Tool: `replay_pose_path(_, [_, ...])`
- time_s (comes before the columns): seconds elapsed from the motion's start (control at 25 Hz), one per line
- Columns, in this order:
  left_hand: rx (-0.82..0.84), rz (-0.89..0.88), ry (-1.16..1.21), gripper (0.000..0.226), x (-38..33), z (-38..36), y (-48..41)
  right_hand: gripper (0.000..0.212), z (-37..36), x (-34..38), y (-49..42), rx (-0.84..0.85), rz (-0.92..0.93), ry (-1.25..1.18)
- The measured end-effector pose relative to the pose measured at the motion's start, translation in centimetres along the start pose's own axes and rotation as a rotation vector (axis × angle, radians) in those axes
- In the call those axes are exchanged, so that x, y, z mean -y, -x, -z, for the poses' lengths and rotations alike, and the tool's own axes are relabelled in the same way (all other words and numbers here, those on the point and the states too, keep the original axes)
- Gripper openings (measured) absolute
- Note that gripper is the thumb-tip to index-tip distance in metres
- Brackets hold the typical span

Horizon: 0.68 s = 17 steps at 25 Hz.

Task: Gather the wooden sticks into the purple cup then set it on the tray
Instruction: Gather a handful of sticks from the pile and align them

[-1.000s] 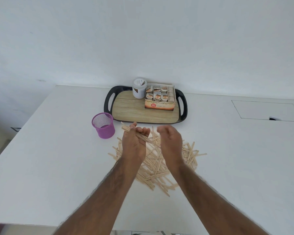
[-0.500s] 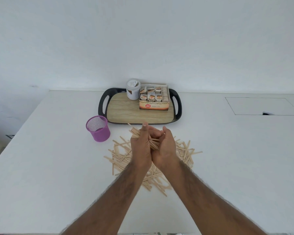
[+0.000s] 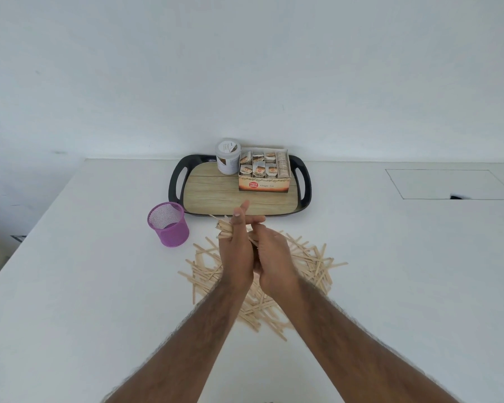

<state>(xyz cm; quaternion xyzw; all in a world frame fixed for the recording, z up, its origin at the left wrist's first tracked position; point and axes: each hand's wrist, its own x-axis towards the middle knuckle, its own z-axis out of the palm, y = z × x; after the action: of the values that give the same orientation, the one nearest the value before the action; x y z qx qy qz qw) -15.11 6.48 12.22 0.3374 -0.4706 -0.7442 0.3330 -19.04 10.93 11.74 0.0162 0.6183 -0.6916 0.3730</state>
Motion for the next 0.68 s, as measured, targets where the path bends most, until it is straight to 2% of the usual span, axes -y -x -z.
replay_pose_path(0.16, [0.073,0.027,-0.022,0.042,0.7,-0.1,0.8,0.035,-0.4,-0.4,-0.1,-0.067,0.138,-0.016])
replay_pose_path(0.4, [0.024,-0.042,0.015,0.013,0.5,0.6,0.1,0.048,0.9,0.2,-0.8,-0.224,0.199,-0.015])
replay_pose_path(0.52, [-0.055,-0.121,0.01,0.031,0.3,1.7,-1.0,0.043,2.0,0.1,-1.4,-0.302,0.246,0.059])
replay_pose_path(0.68, [-0.048,-0.15,-0.108,0.051,0.7,1.9,-1.3,0.044,1.5,-1.4,-0.8,-0.302,0.281,0.148])
